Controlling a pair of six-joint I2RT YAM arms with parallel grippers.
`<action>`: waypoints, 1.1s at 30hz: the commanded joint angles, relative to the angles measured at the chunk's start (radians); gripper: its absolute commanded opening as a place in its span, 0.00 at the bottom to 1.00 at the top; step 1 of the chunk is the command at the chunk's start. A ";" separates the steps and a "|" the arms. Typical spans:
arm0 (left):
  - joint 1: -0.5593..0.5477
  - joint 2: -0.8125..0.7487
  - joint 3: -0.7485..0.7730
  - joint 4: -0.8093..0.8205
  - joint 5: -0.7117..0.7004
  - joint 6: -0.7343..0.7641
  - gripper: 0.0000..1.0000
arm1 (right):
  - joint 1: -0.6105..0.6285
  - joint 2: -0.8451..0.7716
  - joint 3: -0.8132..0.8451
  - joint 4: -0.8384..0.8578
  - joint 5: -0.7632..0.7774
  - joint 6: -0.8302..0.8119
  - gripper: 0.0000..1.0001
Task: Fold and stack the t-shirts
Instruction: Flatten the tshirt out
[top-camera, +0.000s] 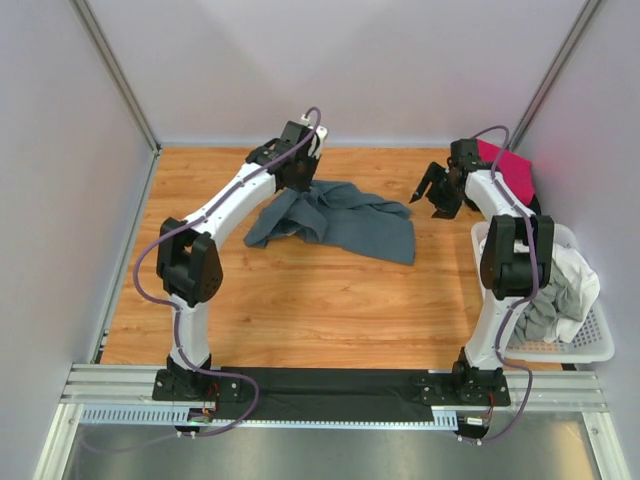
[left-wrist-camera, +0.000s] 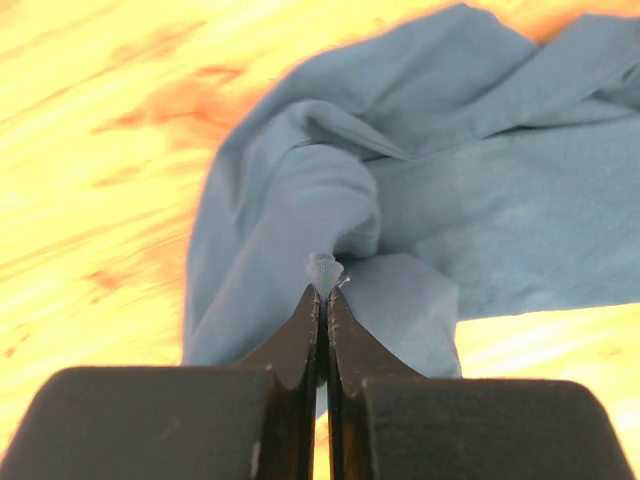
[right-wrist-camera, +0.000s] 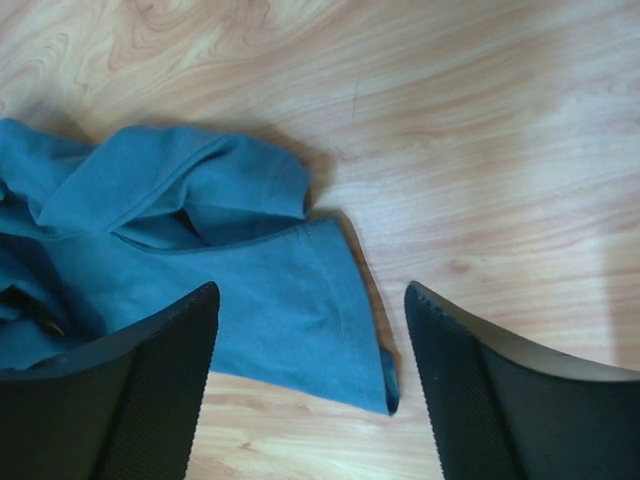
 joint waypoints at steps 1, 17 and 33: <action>0.015 -0.133 -0.033 0.009 0.034 -0.027 0.00 | 0.005 0.036 0.065 0.087 -0.012 0.008 0.75; 0.081 -0.239 -0.128 -0.006 0.016 -0.076 0.00 | 0.071 0.231 0.231 0.011 0.052 -0.009 0.61; 0.125 -0.287 -0.132 -0.013 0.000 -0.061 0.00 | 0.086 0.300 0.356 -0.032 0.051 0.020 0.04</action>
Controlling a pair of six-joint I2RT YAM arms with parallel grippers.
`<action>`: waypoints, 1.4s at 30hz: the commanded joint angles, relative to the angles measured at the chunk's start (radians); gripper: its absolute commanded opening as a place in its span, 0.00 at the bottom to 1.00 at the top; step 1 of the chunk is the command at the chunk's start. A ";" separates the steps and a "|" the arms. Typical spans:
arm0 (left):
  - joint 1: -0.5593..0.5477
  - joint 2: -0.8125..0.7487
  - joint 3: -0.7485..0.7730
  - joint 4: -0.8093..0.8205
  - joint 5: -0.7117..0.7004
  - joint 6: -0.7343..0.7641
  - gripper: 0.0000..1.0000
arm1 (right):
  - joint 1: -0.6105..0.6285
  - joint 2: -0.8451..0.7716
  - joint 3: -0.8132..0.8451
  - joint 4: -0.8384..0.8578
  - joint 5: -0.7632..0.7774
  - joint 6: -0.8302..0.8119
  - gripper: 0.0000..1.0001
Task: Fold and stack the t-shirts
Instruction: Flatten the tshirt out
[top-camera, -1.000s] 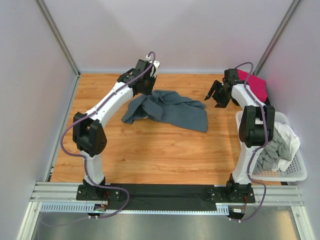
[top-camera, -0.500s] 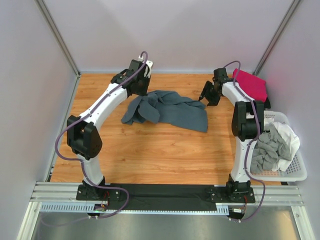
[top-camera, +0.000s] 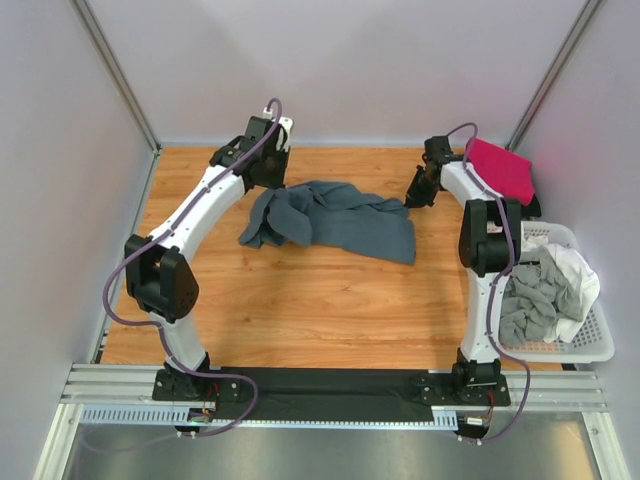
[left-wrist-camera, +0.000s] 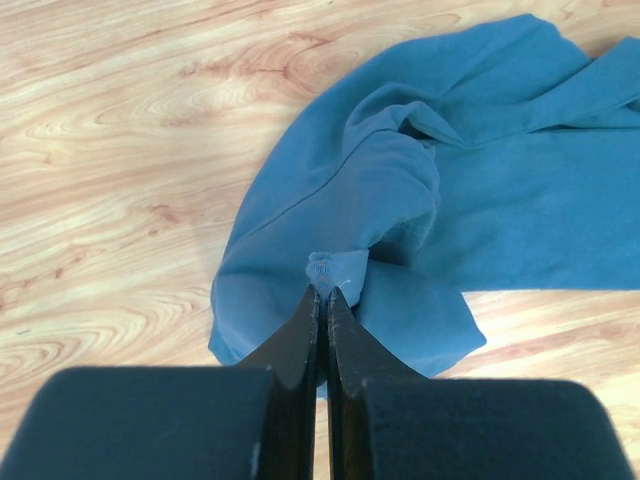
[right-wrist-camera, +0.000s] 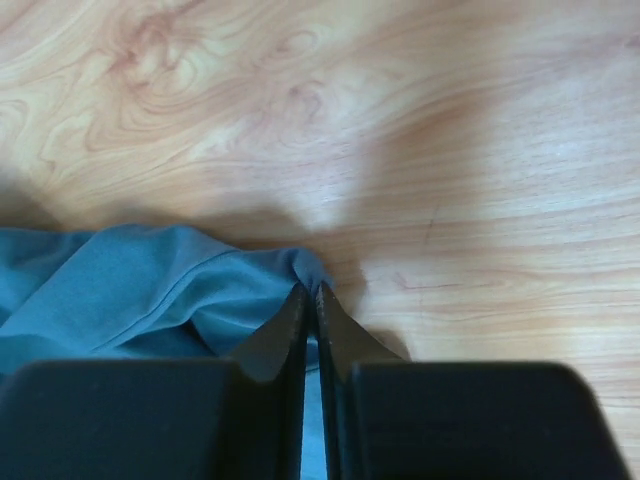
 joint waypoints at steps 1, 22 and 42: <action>0.004 -0.064 0.039 -0.015 -0.021 -0.001 0.00 | 0.006 -0.022 0.099 -0.021 -0.009 0.010 0.00; 0.011 -0.581 -0.100 0.190 -0.330 0.067 0.00 | 0.007 -0.663 0.092 -0.002 0.037 -0.212 0.01; 0.014 -0.737 0.329 -0.012 -0.340 0.282 0.00 | 0.017 -1.141 0.070 -0.221 0.041 -0.251 0.00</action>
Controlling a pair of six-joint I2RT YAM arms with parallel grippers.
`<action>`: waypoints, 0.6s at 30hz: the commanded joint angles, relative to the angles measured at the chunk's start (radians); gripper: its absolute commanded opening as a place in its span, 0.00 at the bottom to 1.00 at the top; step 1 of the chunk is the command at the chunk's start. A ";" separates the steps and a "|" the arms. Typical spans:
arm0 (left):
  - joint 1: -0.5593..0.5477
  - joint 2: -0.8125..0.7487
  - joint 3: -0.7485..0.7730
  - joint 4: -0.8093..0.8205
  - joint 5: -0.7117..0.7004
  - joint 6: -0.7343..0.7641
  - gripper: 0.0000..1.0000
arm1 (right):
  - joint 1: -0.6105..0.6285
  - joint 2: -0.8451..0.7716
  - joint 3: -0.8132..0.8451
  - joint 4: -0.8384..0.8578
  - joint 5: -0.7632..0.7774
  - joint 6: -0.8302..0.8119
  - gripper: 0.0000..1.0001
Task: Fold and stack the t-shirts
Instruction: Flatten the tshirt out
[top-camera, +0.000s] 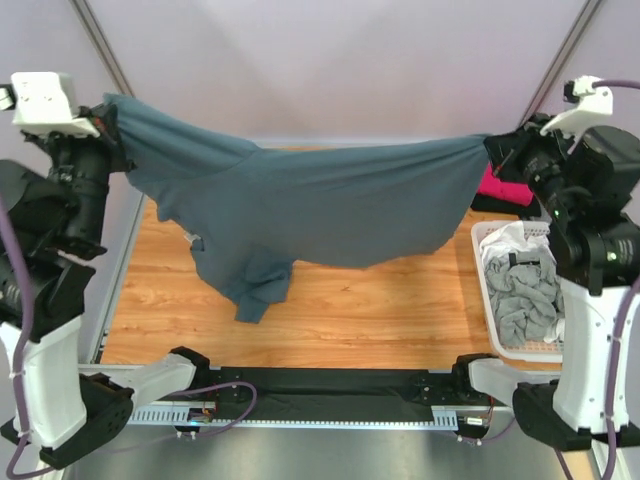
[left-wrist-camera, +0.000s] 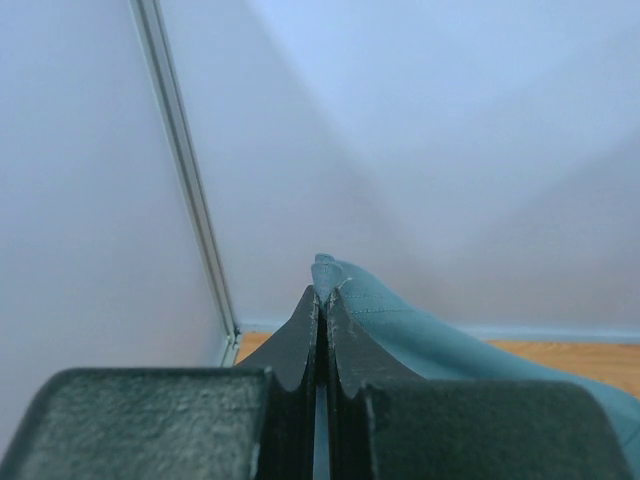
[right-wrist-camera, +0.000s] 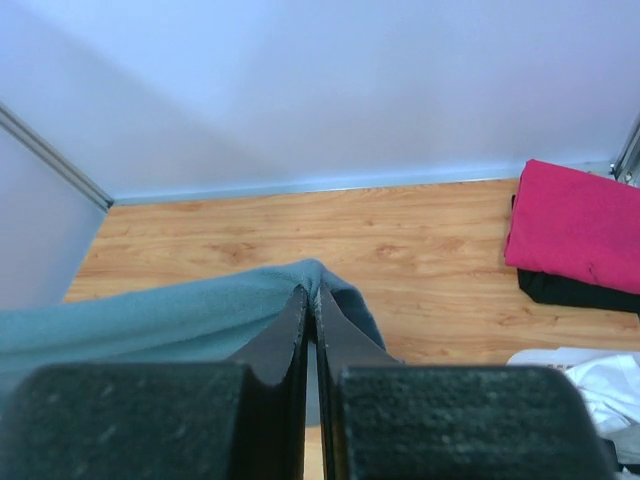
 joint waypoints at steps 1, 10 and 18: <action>0.005 -0.027 0.029 -0.075 -0.003 0.025 0.00 | 0.003 -0.045 -0.018 -0.099 -0.021 0.031 0.00; 0.005 0.013 -0.263 -0.051 0.107 -0.097 0.00 | 0.003 -0.108 -0.533 -0.017 0.045 0.141 0.00; 0.005 0.074 -0.611 0.164 0.193 -0.137 0.00 | 0.003 -0.001 -0.739 0.235 0.054 0.172 0.00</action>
